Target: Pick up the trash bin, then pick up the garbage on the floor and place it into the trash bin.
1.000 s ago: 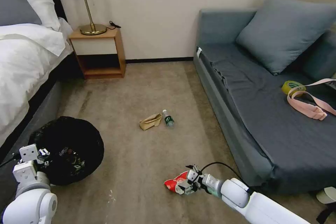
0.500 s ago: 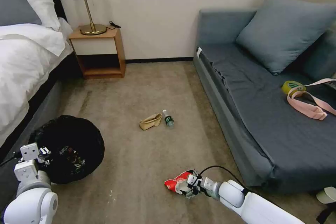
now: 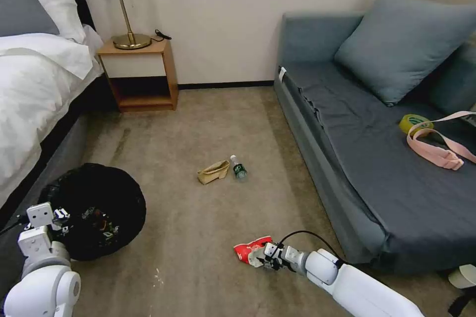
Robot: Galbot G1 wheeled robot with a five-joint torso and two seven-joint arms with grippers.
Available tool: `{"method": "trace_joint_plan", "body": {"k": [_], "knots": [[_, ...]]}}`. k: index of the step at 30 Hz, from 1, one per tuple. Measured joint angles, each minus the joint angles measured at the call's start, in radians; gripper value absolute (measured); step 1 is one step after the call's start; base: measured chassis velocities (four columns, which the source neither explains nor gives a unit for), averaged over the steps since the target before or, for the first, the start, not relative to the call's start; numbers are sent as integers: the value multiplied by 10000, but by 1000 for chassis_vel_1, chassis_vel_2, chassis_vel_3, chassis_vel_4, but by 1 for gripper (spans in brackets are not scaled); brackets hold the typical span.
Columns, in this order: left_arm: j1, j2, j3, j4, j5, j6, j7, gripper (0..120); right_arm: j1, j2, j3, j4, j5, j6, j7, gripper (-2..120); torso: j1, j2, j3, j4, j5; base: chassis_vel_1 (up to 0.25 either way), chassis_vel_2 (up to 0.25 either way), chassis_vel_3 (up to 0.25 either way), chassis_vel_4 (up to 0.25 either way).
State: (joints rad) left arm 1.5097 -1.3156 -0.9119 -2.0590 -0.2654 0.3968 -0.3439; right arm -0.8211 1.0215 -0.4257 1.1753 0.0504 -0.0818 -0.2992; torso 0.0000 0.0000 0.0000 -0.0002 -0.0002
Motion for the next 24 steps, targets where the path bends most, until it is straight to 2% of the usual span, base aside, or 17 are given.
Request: {"method": "trace_joint_plan", "body": {"k": [2,4,7,11,15,17,19,24], "knots": [[1,-11,6,-8,-1,0,1,4,29,71,10,-11,-3,5,-10,29,0,0,0,1,0,0,0,0,0],[3,-15,8,-14,-1,0,2,4,35,90,13,-11,-4,6,-11,26,0,0,0,2,0,0,0,0,0],[39,-24,9,-33,-1,0,4,4,112,248,71,-84,-11,33,-17,10,0,0,0,0,0,0,0,0,0],[85,-21,-38,-55,-11,0,10,4,269,544,241,-243,-51,93,-19,0,0,0,1,0,1,0,0,0,0],[109,-8,-76,-75,-21,-4,15,4,613,989,478,-463,-60,164,0,0,0,0,1,-1,0,0,0,0,0],[87,22,-132,-89,-42,-5,39,4,1349,1779,819,-864,-2,240,116,0,0,0,0,3,1,0,0,0,0],[82,35,-137,-90,-42,-5,40,4,1568,1968,848,-963,70,248,168,0,1,0,1,3,1,0,0,0,0],[83,33,-12,-39,50,-23,108,4,2934,2584,62,-726,893,142,453,0,0,-1,1,0,0,0,0,0,0]]}}
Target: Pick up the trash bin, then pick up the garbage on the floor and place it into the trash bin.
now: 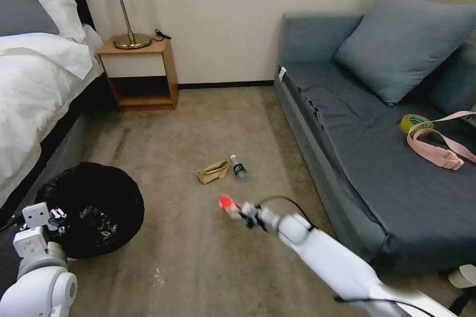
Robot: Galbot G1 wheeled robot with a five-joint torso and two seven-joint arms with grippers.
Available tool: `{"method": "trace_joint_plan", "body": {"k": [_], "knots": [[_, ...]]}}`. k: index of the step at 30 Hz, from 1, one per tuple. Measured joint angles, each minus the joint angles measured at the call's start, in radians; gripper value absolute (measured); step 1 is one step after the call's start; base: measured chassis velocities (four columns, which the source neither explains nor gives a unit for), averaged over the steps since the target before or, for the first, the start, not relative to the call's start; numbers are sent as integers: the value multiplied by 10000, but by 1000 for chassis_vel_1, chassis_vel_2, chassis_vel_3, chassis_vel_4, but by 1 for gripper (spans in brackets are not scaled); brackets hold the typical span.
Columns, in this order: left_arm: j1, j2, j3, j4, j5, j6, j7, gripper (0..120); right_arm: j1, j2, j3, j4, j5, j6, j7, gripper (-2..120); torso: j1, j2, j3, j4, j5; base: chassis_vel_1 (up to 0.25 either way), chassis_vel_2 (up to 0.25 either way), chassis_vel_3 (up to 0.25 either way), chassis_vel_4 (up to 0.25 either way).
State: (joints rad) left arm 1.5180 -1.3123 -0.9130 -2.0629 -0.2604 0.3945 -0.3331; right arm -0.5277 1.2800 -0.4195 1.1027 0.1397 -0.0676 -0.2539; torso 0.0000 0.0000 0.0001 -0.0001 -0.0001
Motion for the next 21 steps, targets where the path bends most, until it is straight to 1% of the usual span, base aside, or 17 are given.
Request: {"method": "trace_joint_plan", "body": {"k": [3,5,8,9,11,12,14,16,17,20,21], "knots": [[-38,-36,133,157,167,-58,39,4,900,379,-974,385,783,-263,290,0,0,0,0,3,-3,0,0,0,0],[-44,-43,150,175,182,-60,41,4,993,418,-1079,432,864,-293,321,0,0,0,0,3,-1,0,0,0,0],[-128,-118,293,280,258,-66,69,4,1976,901,-2217,1092,1902,-638,665,0,0,0,0,3,-2,0,0,0,0],[-128,-118,293,280,258,-66,69,4,1976,901,-2217,1092,1902,-638,665,0,0,0,0,3,-2,0,0,0,0],[-183,-124,308,383,275,-116,157,4,2367,1138,-2846,1627,2590,-744,697,0,0,0,0,2,-3,0,0,0,0],[-183,-124,308,383,275,-116,157,4,2367,1138,-2846,1627,2590,-744,697,0,0,0,0,2,-3,0,0,0,0],[-188,-66,249,476,273,-201,266,4,2735,1339,-3556,1982,3082,-753,697,0,0,0,-1,2,-3,0,0,0,0],[-186,-29,194,523,234,-258,313,4,2921,1575,-4010,1985,3309,-700,697,0,0,0,0,2,-2,0,0,0,0],[-186,-29,194,523,234,-258,313,4,2921,1575,-4010,1985,3309,-700,697,0,0,0,0,2,-2,0,0,0,0],[-171,-29,169,549,146,-346,411,4,3111,2267,-4630,1448,3463,-388,706,0,0,0,-1,2,-2,0,0,0,0],[-171,-29,169,549,146,-346,411,4,3111,2267,-4630,1448,3463,-388,706,0,0,0,-1,2,-2,0,0,0,0]]}}
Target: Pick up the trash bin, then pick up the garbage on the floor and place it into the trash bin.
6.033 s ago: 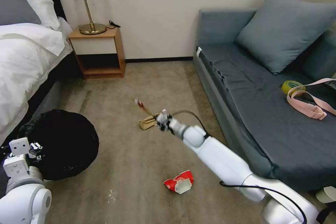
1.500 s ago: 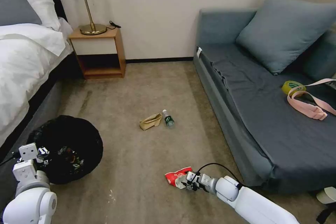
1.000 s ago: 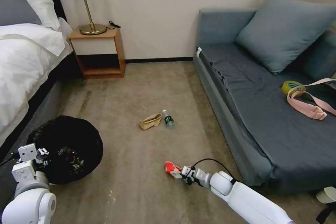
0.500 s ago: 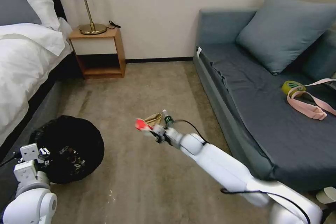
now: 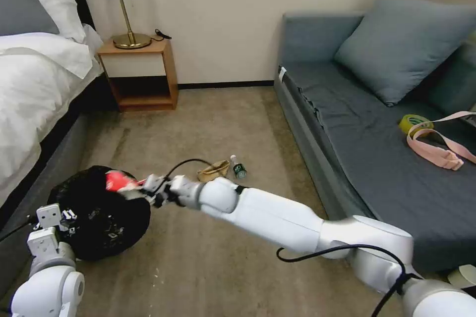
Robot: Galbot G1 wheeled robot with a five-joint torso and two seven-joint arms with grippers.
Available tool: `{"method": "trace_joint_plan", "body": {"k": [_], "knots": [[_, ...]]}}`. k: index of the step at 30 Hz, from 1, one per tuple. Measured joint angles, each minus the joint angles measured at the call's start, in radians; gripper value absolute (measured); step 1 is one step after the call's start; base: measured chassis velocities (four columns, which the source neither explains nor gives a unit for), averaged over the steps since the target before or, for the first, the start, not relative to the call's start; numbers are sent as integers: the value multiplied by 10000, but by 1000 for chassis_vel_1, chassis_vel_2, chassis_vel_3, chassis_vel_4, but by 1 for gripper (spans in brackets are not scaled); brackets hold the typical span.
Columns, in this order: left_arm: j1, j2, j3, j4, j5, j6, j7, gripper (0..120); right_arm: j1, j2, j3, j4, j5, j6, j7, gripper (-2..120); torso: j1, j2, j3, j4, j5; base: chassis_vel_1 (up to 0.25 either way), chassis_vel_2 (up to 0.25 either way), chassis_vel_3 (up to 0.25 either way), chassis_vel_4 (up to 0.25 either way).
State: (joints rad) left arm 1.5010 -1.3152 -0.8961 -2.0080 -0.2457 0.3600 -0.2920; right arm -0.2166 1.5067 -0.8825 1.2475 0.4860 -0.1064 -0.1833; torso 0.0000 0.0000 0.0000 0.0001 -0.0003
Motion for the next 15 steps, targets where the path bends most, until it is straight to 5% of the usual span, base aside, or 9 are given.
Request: {"method": "trace_joint_plan", "body": {"k": [5,15], "knots": [[53,-3,-87,-8,-80,-13,36,4,72,912,-620,-1140,-31,542,1,0,0,0,0,2,0,0,0,0,0],[67,94,-279,56,-173,-9,70,4,-273,1061,-480,-1846,-407,809,-8,35,0,0,0,-4,2,0,0,0,0]]}}
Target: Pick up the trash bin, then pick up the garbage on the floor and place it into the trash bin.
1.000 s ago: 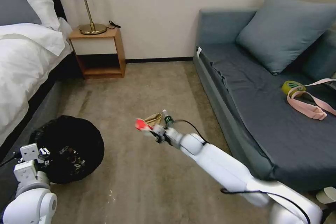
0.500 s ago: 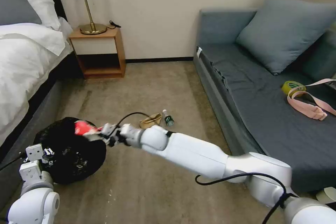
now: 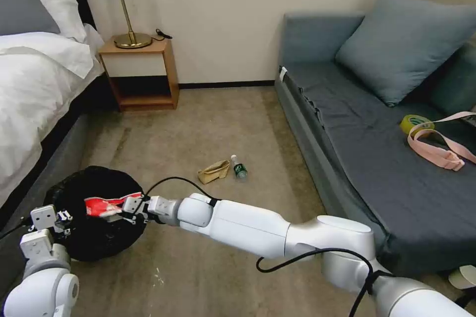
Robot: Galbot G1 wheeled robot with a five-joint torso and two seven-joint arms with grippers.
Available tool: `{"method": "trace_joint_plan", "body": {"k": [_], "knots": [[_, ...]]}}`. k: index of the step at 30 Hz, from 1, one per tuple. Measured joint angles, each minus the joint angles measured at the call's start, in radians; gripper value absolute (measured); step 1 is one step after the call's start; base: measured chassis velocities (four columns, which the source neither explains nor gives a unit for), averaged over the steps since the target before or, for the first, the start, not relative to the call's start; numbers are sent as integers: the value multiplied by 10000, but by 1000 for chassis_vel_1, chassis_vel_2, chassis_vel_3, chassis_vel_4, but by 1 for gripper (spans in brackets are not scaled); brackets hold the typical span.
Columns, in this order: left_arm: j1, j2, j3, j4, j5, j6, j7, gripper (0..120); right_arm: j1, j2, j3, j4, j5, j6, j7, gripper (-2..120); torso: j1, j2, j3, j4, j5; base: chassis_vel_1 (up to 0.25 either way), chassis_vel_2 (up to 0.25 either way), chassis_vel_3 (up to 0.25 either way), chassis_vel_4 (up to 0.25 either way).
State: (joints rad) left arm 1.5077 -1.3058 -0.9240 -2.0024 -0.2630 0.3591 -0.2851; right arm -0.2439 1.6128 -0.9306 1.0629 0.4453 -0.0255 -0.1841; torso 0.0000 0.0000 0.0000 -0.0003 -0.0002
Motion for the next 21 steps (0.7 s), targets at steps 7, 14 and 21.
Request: {"method": "trace_joint_plan", "body": {"k": [7,14,21], "knots": [[-136,-70,69,518,-10,-2,-57,4,-3,-24,292,461,137,-246,59,63,0,0,0,3,1,0,0,0,0],[-134,-37,-9,688,-36,-69,-78,4,12,-132,813,766,135,-298,727,86,0,0,0,8,2,0,0,0,0],[-137,237,-526,1233,-88,-491,-107,4,93,-1758,2235,1414,1021,-621,1826,100,0,0,0,-4,3,0,0,0,0]]}}
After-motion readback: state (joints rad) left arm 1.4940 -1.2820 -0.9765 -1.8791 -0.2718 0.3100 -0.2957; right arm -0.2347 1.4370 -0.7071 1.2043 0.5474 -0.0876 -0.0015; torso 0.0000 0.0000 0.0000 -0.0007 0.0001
